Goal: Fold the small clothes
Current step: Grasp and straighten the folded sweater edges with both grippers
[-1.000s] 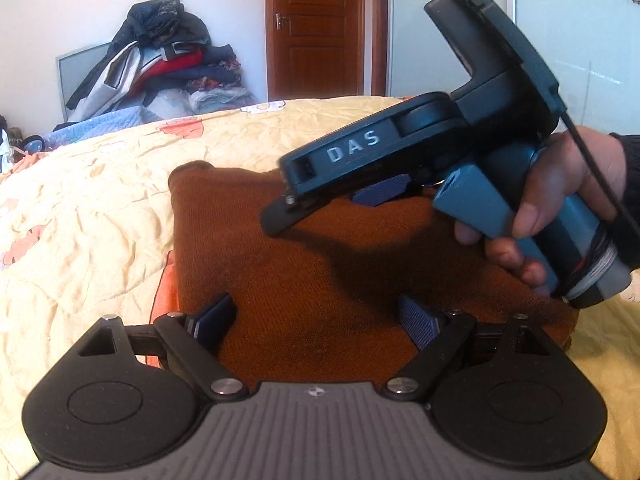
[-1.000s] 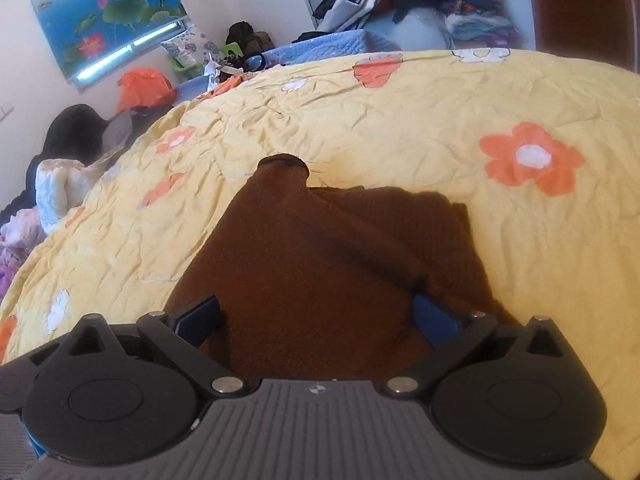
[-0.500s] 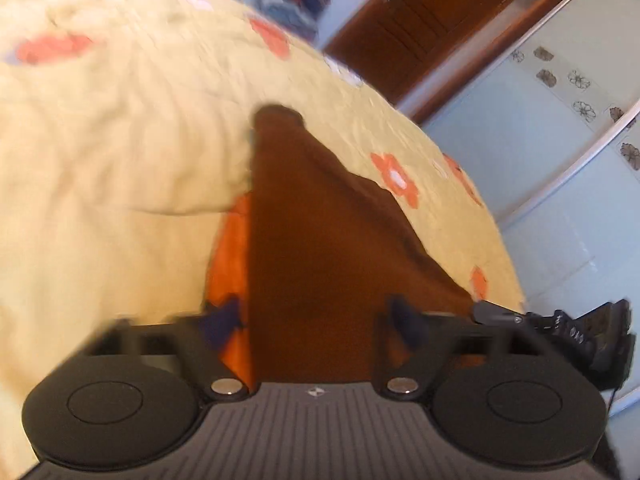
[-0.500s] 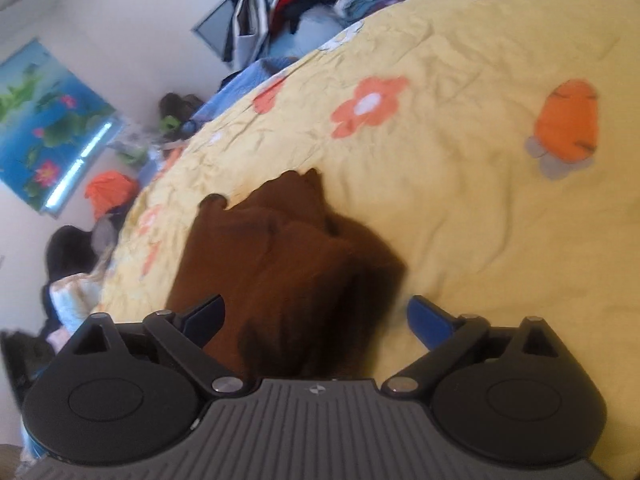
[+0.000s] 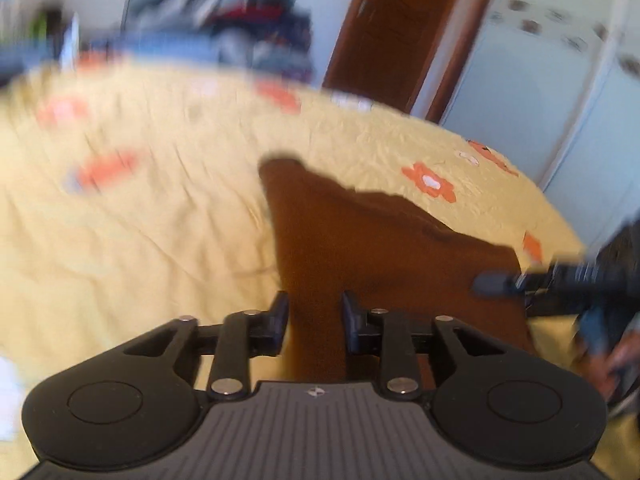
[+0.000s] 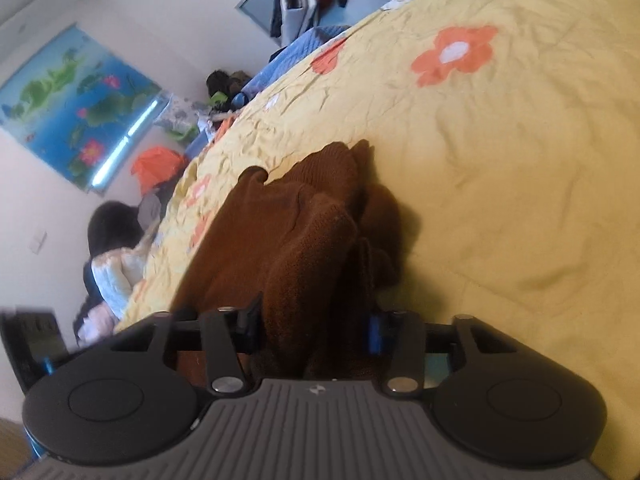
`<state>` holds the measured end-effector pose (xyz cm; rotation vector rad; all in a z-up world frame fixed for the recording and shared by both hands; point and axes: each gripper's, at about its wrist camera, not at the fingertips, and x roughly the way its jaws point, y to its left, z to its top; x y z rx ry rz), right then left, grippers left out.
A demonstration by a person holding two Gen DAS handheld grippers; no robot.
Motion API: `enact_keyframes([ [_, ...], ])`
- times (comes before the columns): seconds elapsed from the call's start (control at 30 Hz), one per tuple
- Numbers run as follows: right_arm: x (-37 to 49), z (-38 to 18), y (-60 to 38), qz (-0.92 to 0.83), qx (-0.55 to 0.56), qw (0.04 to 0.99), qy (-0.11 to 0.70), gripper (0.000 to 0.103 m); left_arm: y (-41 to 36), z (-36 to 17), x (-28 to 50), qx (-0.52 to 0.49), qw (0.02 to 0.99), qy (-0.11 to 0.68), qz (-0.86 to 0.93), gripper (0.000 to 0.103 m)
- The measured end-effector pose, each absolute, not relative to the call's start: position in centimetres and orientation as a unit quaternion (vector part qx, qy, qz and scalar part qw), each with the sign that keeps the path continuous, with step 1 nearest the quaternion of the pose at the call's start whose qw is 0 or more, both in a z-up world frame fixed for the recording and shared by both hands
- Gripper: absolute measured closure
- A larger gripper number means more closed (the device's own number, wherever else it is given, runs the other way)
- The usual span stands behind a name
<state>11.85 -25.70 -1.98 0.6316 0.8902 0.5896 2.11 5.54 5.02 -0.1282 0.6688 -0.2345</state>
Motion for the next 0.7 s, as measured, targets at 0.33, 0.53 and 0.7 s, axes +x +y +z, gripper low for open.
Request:
enact_keyframes([
  [0.33, 1.5, 4.7, -25.4, 0.336, 0.241, 0.827, 0.381, 0.025, 2.3, 1.8, -8.4, 0.132, 0.946, 0.270, -0.120, 0.024],
  [0.53, 3.1, 1.9, -21.3, 0.312, 0.162, 0.823, 0.446, 0.053, 2.4, 0.9, -5.7, 0.081, 0.946, 0.300, -0.095, 0.067],
  [0.7, 3.5, 3.5, -23.0, 0.317, 0.150, 0.836, 0.422, 0.086, 3.1, 0.5, -6.1, 0.040, 0.945, 0.306, -0.106, 0.091],
])
